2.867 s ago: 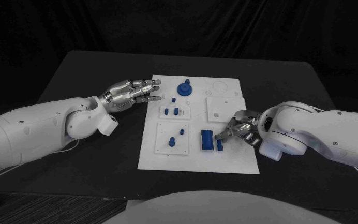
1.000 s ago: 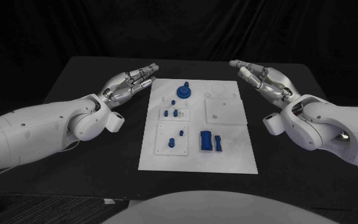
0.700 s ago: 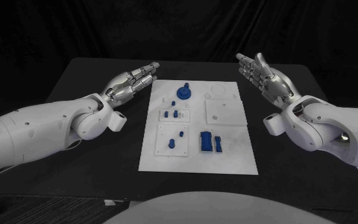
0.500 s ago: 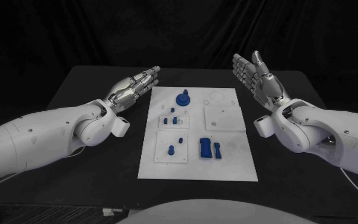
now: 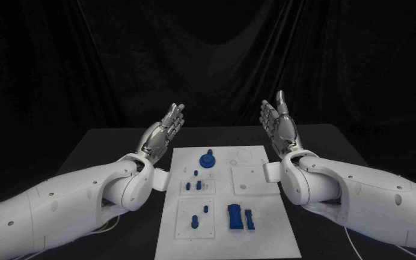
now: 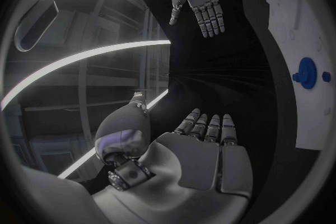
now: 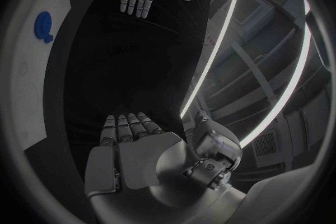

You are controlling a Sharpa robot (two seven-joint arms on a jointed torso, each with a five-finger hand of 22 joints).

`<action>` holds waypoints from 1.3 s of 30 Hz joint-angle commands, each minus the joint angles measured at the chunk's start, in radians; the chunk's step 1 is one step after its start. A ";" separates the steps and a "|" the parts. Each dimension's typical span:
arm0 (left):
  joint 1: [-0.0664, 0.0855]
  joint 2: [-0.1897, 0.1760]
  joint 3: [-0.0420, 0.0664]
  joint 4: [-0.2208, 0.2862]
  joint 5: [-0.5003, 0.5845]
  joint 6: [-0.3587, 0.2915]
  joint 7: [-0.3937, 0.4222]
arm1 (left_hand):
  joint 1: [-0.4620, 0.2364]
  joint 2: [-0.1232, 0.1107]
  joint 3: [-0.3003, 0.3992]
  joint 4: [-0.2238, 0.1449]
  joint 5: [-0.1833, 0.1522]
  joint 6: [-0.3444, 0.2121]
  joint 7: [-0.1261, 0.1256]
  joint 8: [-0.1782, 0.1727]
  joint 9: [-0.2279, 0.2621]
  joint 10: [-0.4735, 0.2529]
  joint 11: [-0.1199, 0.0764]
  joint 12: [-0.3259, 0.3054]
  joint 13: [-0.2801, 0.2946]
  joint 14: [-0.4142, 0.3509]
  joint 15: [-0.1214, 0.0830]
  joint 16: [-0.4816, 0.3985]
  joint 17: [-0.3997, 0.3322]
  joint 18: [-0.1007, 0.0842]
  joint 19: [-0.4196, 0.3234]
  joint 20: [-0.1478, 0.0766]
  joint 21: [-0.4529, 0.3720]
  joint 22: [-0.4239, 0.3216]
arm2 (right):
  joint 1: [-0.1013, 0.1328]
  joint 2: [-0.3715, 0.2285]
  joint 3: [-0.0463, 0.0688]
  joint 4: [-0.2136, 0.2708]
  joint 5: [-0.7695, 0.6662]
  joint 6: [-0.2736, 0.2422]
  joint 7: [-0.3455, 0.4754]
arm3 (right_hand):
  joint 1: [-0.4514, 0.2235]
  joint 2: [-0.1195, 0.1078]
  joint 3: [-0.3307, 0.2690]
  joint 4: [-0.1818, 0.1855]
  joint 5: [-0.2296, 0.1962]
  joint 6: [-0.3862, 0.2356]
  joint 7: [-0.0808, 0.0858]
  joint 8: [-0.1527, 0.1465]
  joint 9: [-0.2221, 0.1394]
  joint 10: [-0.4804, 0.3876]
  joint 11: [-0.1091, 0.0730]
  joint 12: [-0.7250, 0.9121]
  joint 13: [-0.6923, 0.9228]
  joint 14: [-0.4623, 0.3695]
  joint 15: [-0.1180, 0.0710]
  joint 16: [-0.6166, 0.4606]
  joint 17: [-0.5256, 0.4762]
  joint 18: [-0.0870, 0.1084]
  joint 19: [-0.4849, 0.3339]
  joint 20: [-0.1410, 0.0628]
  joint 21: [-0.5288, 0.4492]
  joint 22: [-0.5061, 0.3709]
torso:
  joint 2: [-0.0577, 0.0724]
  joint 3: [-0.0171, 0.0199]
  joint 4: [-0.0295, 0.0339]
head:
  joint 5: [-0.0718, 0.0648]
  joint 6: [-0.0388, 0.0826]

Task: Assemble the parts on the task board

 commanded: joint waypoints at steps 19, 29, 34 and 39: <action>-0.035 0.047 0.057 0.046 0.153 -0.394 -0.071 | -0.333 -0.021 0.104 -0.103 -0.054 -0.121 0.000 -0.005 -0.001 -0.007 0.000 -0.003 -0.001 0.000 -0.007 -0.004 -0.001 -0.044 0.003 -0.011 -0.006 -0.002 | -0.004 0.002 0.003 -0.003 0.081 -0.093 -0.003 | -0.006 0.001 0.001 -0.004 -0.004 -0.004 0.000 -0.003 -0.001 -0.004 -0.001 -0.004 -0.001 0.000 -0.005 -0.004 -0.001 -0.007 0.000 -0.005 -0.004 -0.001 | -0.022 0.0078 -0.0036 | -0.004 0.032; -0.035 0.047 0.057 0.046 0.153 -0.394 -0.071 | -0.409 -0.021 0.104 -0.103 -0.054 -0.121 0.000 -0.005 -0.001 -0.007 0.000 -0.003 -0.001 0.000 -0.007 -0.004 -0.001 -0.044 0.003 -0.011 -0.006 -0.002 | -0.004 0.002 0.003 -0.003 0.081 -0.093 -0.003 | -0.006 0.001 0.001 -0.004 -0.004 -0.004 0.000 -0.003 -0.001 -0.004 -0.001 -0.004 -0.001 0.000 -0.005 -0.004 -0.001 -0.007 0.000 -0.005 -0.004 -0.001 | -0.022 0.0078 -0.0036 | -0.004 0.032; -0.035 0.047 0.057 0.046 0.153 -0.394 -0.071 | -0.489 -0.021 0.104 -0.103 -0.054 -0.121 0.000 -0.005 -0.001 -0.007 0.000 -0.003 -0.001 0.000 -0.007 -0.004 -0.001 -0.044 0.003 -0.011 -0.006 -0.002 | -0.004 0.002 0.003 -0.003 0.081 -0.093 -0.003 | -0.006 0.001 0.001 -0.004 -0.004 -0.004 0.000 -0.003 -0.001 -0.004 -0.001 -0.004 -0.001 0.000 -0.005 -0.004 -0.001 -0.007 0.000 -0.005 -0.004 -0.001 | -0.022 0.0078 -0.0036 | -0.004 0.032; -0.035 0.047 0.057 0.046 0.153 -0.394 -0.071 | -0.489 -0.021 0.104 -0.103 -0.054 -0.121 0.000 -0.005 -0.001 -0.007 0.000 -0.003 -0.001 0.000 -0.007 -0.004 -0.001 -0.044 0.003 -0.011 -0.006 -0.002 | -0.004 0.002 0.003 -0.003 0.081 -0.093 -0.003 | -0.006 0.001 0.001 -0.004 -0.004 -0.004 0.000 -0.003 -0.001 -0.004 -0.001 -0.004 -0.001 0.000 -0.005 -0.004 -0.001 -0.007 0.000 -0.005 -0.004 -0.001 | -0.022 0.0078 -0.0036 | -0.004 0.032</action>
